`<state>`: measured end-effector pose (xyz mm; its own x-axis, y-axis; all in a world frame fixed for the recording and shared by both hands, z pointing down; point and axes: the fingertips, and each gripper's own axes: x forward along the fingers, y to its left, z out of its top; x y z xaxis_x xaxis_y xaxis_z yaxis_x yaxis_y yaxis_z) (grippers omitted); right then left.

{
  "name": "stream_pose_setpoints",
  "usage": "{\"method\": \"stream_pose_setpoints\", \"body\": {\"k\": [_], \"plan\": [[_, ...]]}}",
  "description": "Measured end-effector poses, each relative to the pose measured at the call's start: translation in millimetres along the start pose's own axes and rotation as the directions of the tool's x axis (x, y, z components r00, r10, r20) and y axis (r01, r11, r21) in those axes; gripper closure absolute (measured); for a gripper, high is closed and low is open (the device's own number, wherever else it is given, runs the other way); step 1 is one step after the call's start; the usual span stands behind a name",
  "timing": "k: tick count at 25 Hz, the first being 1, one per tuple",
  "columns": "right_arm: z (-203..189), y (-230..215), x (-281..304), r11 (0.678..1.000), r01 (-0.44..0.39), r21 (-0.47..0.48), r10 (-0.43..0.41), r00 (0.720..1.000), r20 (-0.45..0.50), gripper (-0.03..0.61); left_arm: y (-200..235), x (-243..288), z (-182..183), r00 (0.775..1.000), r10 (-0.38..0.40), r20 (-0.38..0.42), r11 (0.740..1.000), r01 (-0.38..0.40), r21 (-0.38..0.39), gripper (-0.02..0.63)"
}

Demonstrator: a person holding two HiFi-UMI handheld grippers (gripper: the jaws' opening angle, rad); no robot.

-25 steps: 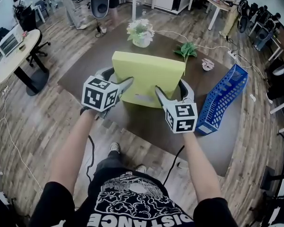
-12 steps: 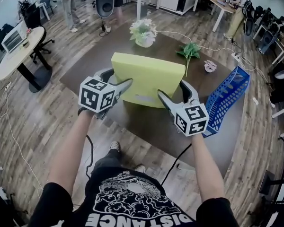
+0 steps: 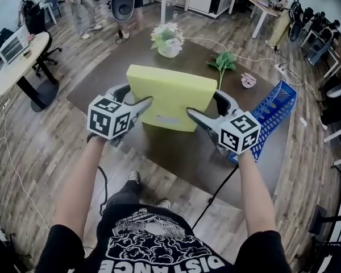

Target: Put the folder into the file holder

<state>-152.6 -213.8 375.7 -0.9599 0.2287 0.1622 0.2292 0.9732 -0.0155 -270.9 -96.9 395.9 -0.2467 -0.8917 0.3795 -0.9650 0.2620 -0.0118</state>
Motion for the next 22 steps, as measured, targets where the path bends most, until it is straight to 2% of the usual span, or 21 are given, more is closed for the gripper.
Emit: {"method": "stream_pose_setpoints", "body": {"k": [3,7,14,17,22], "plan": [[5.8,2.0,8.7,0.994,-0.104,0.03,0.105,0.994,-0.011,0.125,0.9,-0.3,1.4,1.0,0.008,-0.002,1.0,-0.008,0.001,0.268],[4.5,4.0,15.4,0.98,-0.185,0.073,0.187,0.982,-0.022,0.117,-4.9,-1.8,-4.1,1.0,0.004,-0.013,1.0,-0.004,-0.001,0.268],[9.9,16.1,32.3,0.943,-0.329,0.054,0.331,0.942,-0.05,0.103,-2.1,-0.5,-1.2,1.0,0.022,-0.021,1.0,-0.022,0.008,0.268],[9.9,21.4,36.1,0.929,-0.367,0.045,0.369,0.927,-0.059,0.103,-2.5,0.2,-1.4,0.999,0.027,-0.022,1.0,-0.027,0.007,0.268],[9.5,20.4,39.7,0.92,-0.389,0.05,0.392,0.918,-0.055,0.114,-3.4,1.0,-2.6,0.999,0.033,-0.026,0.999,-0.033,0.01,0.268]]}}
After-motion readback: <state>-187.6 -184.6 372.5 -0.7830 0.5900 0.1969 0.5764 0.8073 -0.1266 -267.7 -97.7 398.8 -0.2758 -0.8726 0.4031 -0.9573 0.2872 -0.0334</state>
